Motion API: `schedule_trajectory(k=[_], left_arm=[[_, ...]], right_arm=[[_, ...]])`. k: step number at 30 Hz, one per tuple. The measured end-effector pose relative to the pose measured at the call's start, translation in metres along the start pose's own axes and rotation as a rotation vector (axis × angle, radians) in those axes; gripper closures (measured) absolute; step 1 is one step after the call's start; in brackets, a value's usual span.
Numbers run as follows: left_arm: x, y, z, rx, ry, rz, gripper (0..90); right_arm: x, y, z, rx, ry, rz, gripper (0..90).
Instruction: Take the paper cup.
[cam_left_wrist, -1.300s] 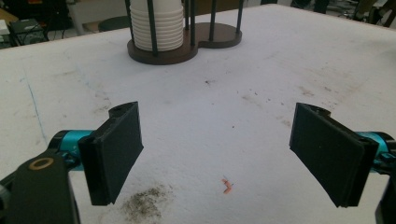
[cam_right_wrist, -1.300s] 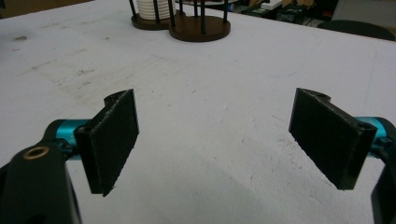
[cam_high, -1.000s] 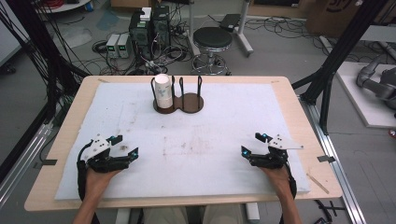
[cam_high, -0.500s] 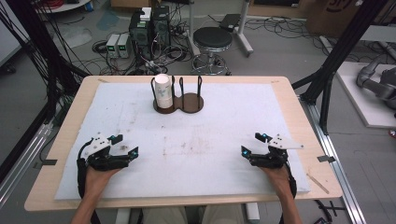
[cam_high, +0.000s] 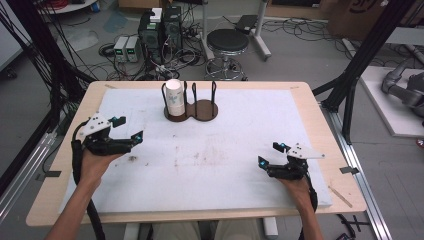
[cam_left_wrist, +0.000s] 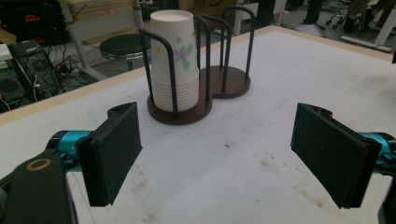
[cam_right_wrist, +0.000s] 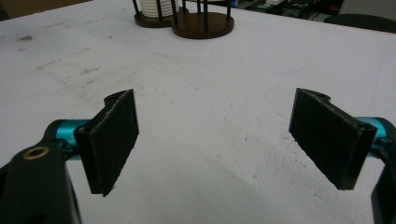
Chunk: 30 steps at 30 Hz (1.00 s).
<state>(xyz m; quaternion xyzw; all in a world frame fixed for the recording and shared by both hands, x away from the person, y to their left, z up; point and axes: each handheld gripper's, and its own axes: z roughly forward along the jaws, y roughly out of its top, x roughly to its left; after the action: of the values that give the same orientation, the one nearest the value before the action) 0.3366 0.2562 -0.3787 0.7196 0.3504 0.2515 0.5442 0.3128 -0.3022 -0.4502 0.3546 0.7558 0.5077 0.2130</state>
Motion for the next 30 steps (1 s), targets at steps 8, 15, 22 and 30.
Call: schedule_trajectory(k=[8,15,22,30], left_arm=[[0.015,0.03,0.022,0.014,-0.039,0.022,16.0],[0.036,0.062,0.046,-0.007,-0.101,0.001,15.4],[0.049,0.089,0.063,0.014,-0.093,0.022,15.3],[0.057,0.105,0.081,0.023,-0.117,0.051,15.3]], right_arm=[[0.0,0.0,0.0,-0.001,0.0,-0.003,16.2],[0.0,0.0,0.0,-0.005,0.0,-0.006,16.2],[-0.001,0.0,0.001,0.004,0.008,0.005,16.2],[-0.001,0.001,0.001,0.009,0.011,-0.001,16.2]])
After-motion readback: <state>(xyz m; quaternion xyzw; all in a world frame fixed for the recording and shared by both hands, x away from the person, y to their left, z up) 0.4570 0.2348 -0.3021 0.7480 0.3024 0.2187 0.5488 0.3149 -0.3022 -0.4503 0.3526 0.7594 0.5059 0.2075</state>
